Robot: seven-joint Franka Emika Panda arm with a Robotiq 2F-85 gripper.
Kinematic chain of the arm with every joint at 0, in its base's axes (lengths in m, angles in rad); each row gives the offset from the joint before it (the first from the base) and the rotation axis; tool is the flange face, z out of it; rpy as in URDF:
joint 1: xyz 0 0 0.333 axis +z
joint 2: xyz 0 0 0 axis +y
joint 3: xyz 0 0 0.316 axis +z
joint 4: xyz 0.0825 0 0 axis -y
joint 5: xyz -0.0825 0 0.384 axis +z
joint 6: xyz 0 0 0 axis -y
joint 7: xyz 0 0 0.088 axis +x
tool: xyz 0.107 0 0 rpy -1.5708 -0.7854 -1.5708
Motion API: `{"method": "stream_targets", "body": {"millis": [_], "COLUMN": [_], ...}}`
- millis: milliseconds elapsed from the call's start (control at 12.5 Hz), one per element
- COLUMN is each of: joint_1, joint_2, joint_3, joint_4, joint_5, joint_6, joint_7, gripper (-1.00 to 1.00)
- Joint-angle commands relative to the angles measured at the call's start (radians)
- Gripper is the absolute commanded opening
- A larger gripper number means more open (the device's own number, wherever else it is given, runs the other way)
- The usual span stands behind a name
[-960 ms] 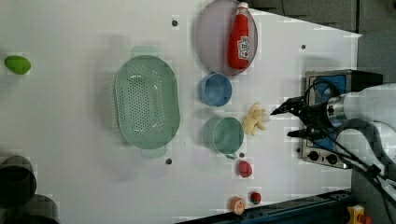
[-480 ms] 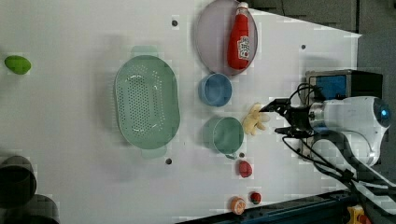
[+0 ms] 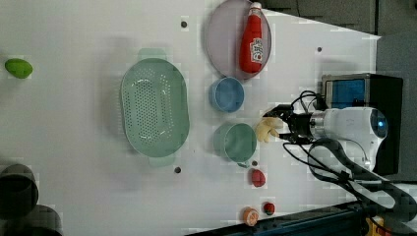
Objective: Pick banana from table and place on oven.
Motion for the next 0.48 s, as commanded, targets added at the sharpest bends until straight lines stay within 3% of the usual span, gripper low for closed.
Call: {"method": "stream_targets", "body": {"millis": [80, 480], "joint_1": [0.001, 0.002], "joint_2": [0.001, 0.000], "joint_3": [0.002, 0.008], "joint_4": [-0.003, -0.003], "joint_5": [-0.004, 0.000], "joint_6": [0.026, 0.026], "joint_7": [0.038, 0.038], "gripper": [0.68, -0.51]}}
